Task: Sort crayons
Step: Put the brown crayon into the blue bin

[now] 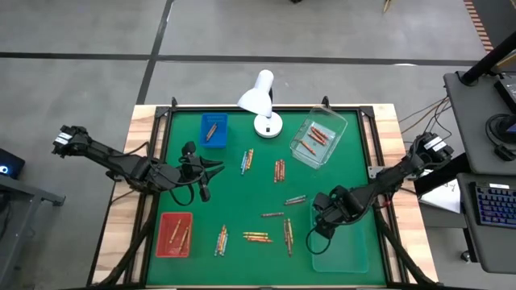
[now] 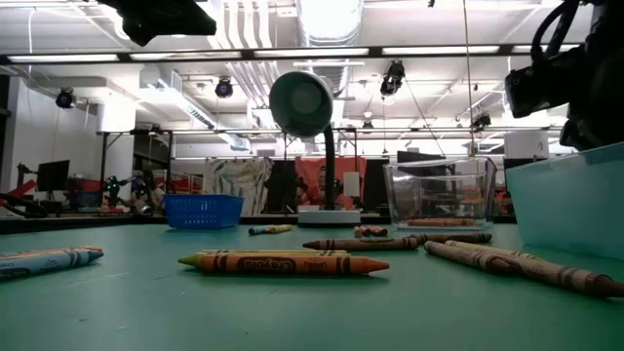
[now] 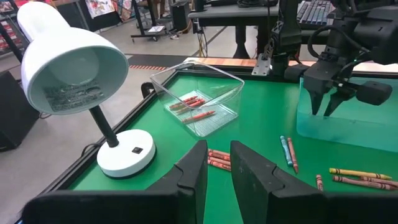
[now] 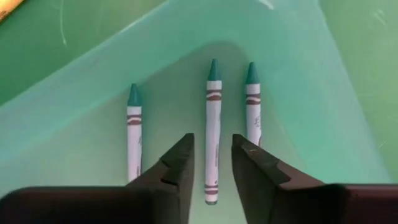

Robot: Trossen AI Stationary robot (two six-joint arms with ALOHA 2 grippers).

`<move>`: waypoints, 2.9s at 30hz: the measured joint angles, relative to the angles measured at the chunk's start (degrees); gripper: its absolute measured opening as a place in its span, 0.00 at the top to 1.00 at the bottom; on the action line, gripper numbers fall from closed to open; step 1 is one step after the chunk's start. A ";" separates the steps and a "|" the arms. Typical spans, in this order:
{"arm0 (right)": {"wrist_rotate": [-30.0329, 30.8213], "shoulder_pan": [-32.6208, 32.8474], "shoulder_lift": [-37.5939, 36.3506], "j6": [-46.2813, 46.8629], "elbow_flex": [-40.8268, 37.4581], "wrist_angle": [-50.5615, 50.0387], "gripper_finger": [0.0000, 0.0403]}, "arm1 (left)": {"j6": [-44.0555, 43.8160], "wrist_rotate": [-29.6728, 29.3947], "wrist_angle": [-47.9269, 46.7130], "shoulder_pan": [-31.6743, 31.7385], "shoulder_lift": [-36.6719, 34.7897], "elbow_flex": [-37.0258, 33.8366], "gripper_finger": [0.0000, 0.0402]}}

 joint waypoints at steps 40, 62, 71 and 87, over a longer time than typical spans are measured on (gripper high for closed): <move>25.45 1.65 -7.16 -37.06 11.95 16.87 0.71 | 2.14 13.58 31.12 -0.01 28.75 0.02 0.87; 25.63 1.65 -7.10 -43.81 10.10 28.51 0.71 | 0.51 16.24 58.10 -0.69 52.91 0.60 0.63; 27.49 1.62 -7.06 -43.98 10.05 28.76 0.73 | 1.21 16.85 49.05 -0.09 60.04 8.46 0.63; 28.71 1.62 -7.06 -43.26 9.86 29.13 0.74 | 0.48 26.37 42.75 4.11 63.65 11.43 0.63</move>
